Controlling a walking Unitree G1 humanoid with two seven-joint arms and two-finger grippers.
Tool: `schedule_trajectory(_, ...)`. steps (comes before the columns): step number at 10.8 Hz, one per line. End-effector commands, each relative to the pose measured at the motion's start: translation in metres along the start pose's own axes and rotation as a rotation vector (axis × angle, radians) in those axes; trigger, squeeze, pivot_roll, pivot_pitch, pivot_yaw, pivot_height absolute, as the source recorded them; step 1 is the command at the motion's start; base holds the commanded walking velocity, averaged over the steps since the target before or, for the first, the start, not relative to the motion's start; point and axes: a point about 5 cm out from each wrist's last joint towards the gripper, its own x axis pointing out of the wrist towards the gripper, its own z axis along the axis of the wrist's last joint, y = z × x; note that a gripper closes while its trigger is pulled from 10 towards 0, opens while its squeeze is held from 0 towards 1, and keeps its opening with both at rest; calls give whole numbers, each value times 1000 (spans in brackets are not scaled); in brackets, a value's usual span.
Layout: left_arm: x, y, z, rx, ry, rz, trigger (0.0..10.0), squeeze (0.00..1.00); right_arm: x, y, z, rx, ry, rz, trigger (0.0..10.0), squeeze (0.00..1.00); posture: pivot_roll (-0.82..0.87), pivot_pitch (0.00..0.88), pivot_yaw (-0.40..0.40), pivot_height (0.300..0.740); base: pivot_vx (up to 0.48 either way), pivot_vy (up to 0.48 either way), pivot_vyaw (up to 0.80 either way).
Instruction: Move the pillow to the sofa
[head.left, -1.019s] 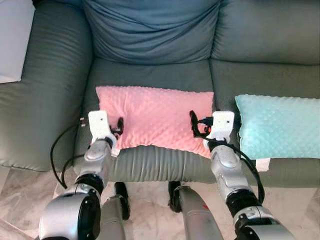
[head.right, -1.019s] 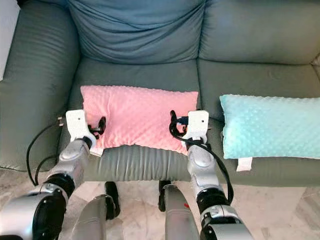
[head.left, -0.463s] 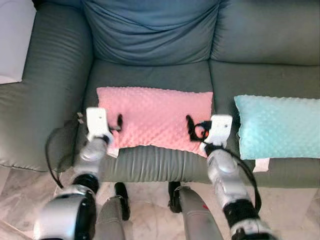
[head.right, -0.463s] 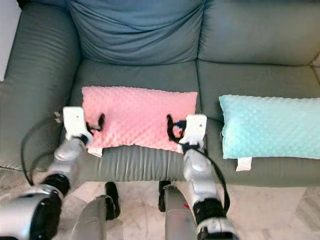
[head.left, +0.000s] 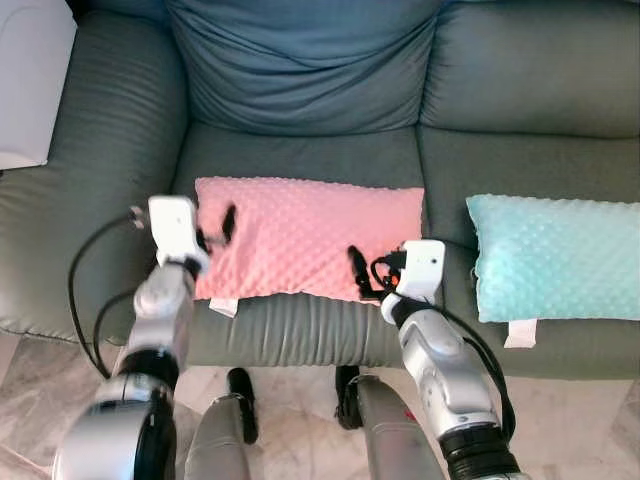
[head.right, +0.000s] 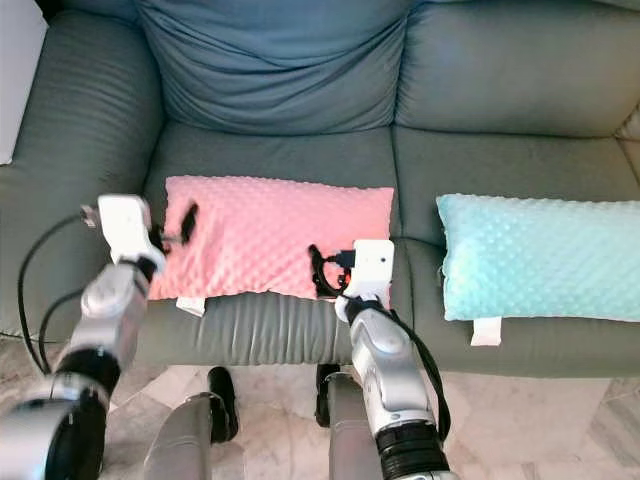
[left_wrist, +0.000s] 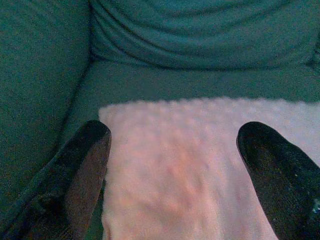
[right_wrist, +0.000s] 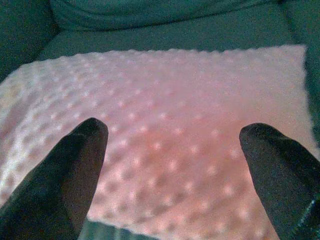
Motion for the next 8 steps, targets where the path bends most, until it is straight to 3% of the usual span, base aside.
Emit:
schedule_trajectory(1,-13,2,-16,19,52,-29,10000,1000,-6,4,-16,73,99,32,10000,1000,-160,357,-24,740,0,0,0)
schedule_trajectory(4,-33,4,-30,37,77,-19,10000,1000,-13,12,-39,146,299,79,10000,1000,-141,336,-26,740,0,0,0)
schedule_trajectory(5,-40,1,-37,54,103,-37,10000,647,-16,10,-44,147,319,78,10000,424,-140,336,-27,740,0,0,0)
schedule_trajectory(6,-46,-1,-43,52,125,-45,10000,0,-19,7,-51,153,356,76,10000,0,-138,336,-30,740,0,0,0)
schedule_trajectory(7,-58,-9,-53,50,159,-81,10000,0,-28,-9,-68,153,428,36,10000,0,-136,337,-29,740,0,0,0)
schedule_trajectory(8,-58,-12,-53,41,165,-88,10000,0,-31,-16,-75,132,461,23,10000,0,-135,339,-26,740,0,0,0)
